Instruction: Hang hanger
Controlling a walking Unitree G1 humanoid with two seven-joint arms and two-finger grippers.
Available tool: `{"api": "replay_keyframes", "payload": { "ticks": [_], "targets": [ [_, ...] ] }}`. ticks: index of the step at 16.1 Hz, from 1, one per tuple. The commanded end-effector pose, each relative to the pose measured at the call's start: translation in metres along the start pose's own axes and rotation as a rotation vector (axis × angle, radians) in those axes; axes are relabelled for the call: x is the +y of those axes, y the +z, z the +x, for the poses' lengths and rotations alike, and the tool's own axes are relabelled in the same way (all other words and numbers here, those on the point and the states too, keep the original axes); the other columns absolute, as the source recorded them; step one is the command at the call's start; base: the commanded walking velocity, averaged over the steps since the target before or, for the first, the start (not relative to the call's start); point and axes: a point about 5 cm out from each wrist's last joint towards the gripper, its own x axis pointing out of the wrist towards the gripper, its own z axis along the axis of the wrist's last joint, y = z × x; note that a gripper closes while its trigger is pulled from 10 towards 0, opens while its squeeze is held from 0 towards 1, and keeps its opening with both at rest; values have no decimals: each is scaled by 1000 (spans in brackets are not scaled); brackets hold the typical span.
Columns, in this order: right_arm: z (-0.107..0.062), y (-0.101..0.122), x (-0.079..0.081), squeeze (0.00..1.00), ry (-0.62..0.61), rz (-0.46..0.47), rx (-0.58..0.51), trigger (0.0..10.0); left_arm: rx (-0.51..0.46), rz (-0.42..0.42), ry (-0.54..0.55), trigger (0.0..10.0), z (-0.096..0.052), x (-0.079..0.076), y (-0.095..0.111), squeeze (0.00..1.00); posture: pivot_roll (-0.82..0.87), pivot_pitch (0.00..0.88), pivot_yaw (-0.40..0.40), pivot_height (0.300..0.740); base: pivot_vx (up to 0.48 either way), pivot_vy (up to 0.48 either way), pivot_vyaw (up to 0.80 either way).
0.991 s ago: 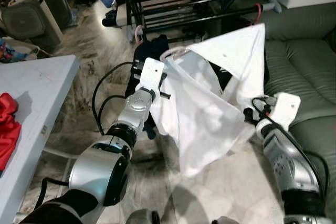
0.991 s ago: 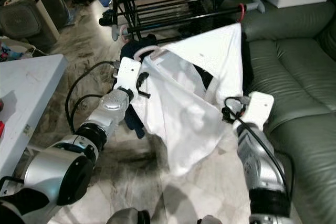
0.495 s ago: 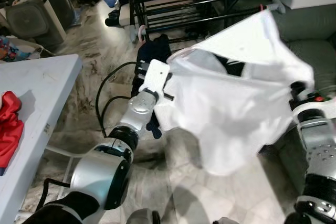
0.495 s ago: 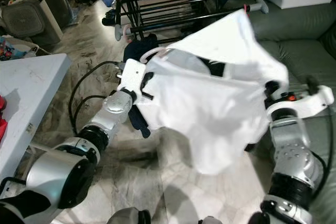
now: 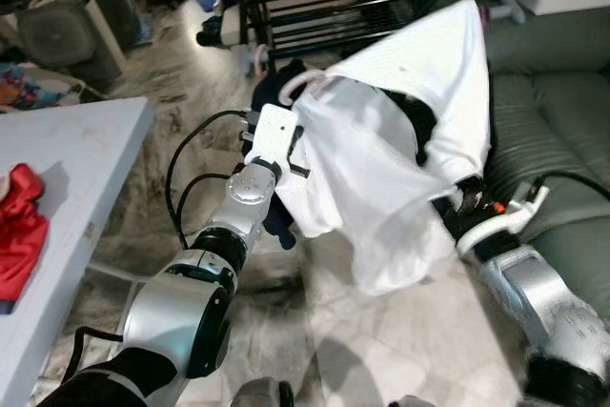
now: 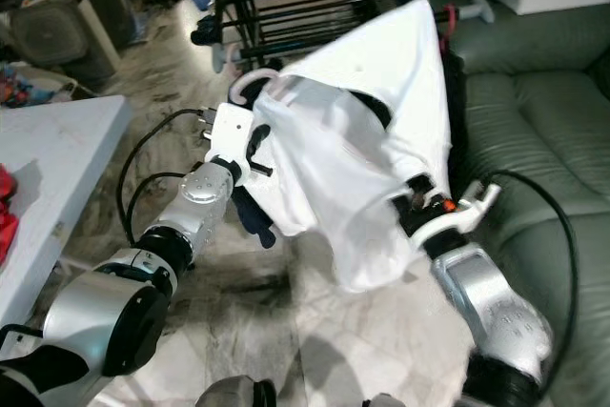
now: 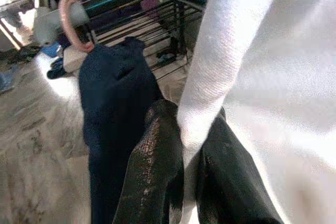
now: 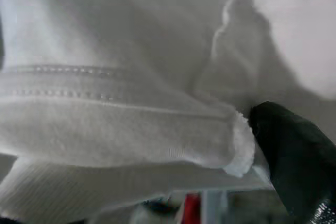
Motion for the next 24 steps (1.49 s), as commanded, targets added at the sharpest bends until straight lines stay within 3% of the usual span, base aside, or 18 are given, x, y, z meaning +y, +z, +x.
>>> {"api": "replay_keyframes", "payload": {
  "ticks": [1,5,6,7,8,10,11,13,14,16,17,19,20,21,22,23,24],
  "targets": [
    [-4,-10,2,0,28,-6,97,10000,-58,-29,50,10000,2,13,12,0,-96,1,144,740,0,0,0],
    [-38,-22,-1,0,-21,-89,333,10000,-34,-22,61,10000,0,19,7,0,-101,6,146,740,0,0,0],
    [-52,-30,-1,0,-58,-148,473,10000,-30,-20,63,10000,0,21,6,0,-103,7,148,740,0,0,0],
    [-65,-35,-6,0,-132,-199,576,10000,-28,-14,60,10000,0,21,6,0,-103,7,148,740,0,0,0],
    [-75,-28,-20,0,-257,-296,609,10000,-26,-3,61,10000,0,22,7,0,-103,8,149,740,0,0,0],
    [-87,8,-42,0,-485,-441,477,10000,-36,6,81,10000,1,25,10,0,-103,9,148,740,0,0,0],
    [-89,18,-45,0,-544,-491,432,10000,-35,4,87,10000,1,26,10,0,-104,9,148,740,0,0,0],
    [-93,46,-48,0,-711,-701,254,10000,-33,5,134,10000,-1,32,8,0,-113,11,154,740,0,0,0],
    [-87,51,-41,0,-687,-716,151,10000,-42,2,163,10000,-1,35,9,0,-115,11,156,740,0,0,0],
    [-69,49,-21,0,-485,-620,-25,10000,-51,7,207,10000,0,37,12,0,-116,11,159,740,0,0,0],
    [-65,53,-17,0,-473,-661,-87,10000,-32,22,178,10000,0,34,11,0,-114,11,162,740,0,0,0],
    [-51,71,-12,0,-593,-982,-221,10000,15,53,73,10000,1,22,4,0,-115,11,165,740,0,0,0],
    [-41,74,-8,0,-627,-1083,-256,10000,24,105,-2,10000,0,14,0,0,-115,11,165,740,0,0,0],
    [-34,81,-3,0,-606,-995,-358,10000,7,164,-25,10000,-2,12,-1,0,-105,8,163,740,0,0,0],
    [-29,88,0,0,-562,-824,-483,10000,-12,200,-31,10000,-4,11,-3,0,-99,5,161,740,0,0,0],
    [-23,90,-3,0,-524,-611,-564,10000,-6,176,-31,10000,-6,11,-8,0,-95,1,159,740,0,0,0],
    [-6,83,-5,0,-403,-345,-607,10000,-7,156,-23,10000,-9,8,-14,0,-84,0,154,740,0,0,0]
  ]
}}
